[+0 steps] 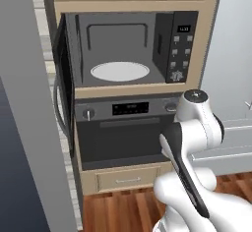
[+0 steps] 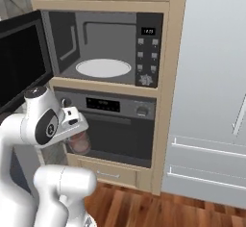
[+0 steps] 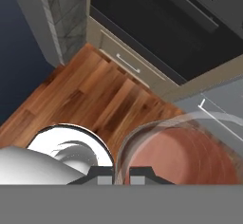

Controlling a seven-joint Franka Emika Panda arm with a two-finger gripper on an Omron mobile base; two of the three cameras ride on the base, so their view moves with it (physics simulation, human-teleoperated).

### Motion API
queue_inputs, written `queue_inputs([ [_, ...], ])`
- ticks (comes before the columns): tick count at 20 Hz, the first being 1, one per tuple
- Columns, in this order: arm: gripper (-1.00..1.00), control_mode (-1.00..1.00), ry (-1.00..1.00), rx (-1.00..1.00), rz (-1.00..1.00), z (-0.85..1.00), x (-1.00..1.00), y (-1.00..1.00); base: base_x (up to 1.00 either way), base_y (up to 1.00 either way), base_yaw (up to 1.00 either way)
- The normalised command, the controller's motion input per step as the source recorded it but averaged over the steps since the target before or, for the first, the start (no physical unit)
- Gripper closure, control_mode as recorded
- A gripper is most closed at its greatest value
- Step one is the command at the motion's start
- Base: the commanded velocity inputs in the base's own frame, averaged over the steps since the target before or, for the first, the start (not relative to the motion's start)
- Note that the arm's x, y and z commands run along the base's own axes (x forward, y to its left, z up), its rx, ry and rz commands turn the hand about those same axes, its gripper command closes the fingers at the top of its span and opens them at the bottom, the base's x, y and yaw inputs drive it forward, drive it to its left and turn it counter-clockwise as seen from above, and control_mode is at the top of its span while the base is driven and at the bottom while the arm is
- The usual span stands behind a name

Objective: Place the microwavable item in the microwave. Then, close the microwave door and press the start button.

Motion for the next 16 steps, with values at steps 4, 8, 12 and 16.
queue_inputs([
  [4, 1.00, 1.00, 0.00, 0.00, 0.00, 0.00, 0.00, 0.00, 0.20, 0.22, 0.06],
  [8, 1.00, 1.00, 0.00, 0.00, 0.00, 0.00, 0.00, 0.00, 0.47, 0.31, 0.03],
  [12, 1.00, 1.00, 0.00, 0.00, 0.00, 0.00, 0.00, 0.00, 0.38, 0.48, 0.00],
  [16, 1.00, 1.00, 0.00, 0.00, 0.00, 0.00, 0.00, 0.00, 0.31, 0.59, -0.07],
])
